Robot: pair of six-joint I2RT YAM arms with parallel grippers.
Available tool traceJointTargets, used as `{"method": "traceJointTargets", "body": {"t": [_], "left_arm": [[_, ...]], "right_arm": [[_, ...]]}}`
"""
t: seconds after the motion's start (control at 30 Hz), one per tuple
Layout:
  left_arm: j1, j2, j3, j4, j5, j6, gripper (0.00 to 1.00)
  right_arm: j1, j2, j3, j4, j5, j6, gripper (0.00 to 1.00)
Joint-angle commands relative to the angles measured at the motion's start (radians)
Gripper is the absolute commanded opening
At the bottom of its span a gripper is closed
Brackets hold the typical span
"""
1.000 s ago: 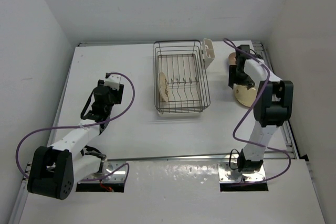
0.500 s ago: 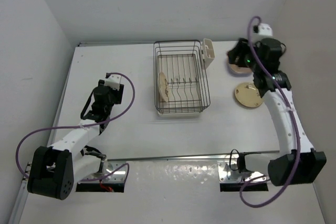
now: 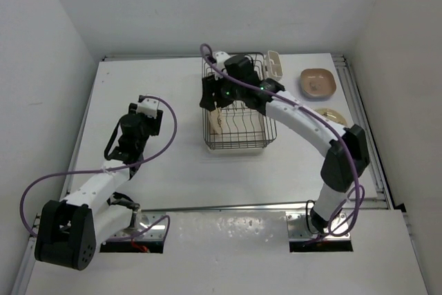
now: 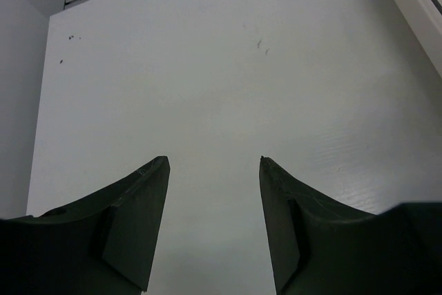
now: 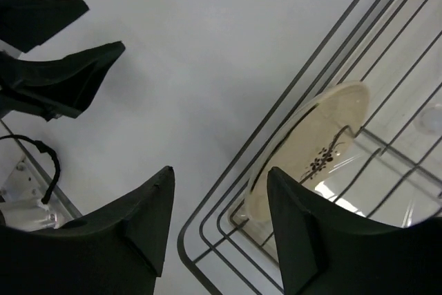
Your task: Unload the plates from the dish rack
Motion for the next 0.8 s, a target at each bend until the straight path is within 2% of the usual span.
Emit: {"method": "traceJointTargets", "body": {"t": [0.0, 0.13, 0.33, 0.6, 0.77], "left_arm": [[0.002, -0.043, -0.014, -0.009, 0.011, -0.010, 0.61], [0.003, -0.105, -0.066, -0.019, 0.055, 0.061, 0.60], [-0.008, -0.227, -0.198, 0.053, 0.147, 0.164, 0.61], [-0.046, -0.212, -0.185, 0.030, 0.115, 0.101, 0.63], [-0.048, -0.201, -0.175, 0.029, 0.083, 0.092, 0.63]], "right_arm": [[0.023, 0.034, 0.054, 0.004, 0.058, 0.064, 0.55], [0.049, 0.082, 0.059, -0.025, 0.118, 0.075, 0.51], [0.061, 0.108, 0.034, -0.024, 0.198, 0.098, 0.46], [0.064, 0.152, 0.033, -0.030, 0.251, 0.109, 0.33], [0.057, 0.159, 0.048, -0.033, 0.259, 0.100, 0.29]]}}
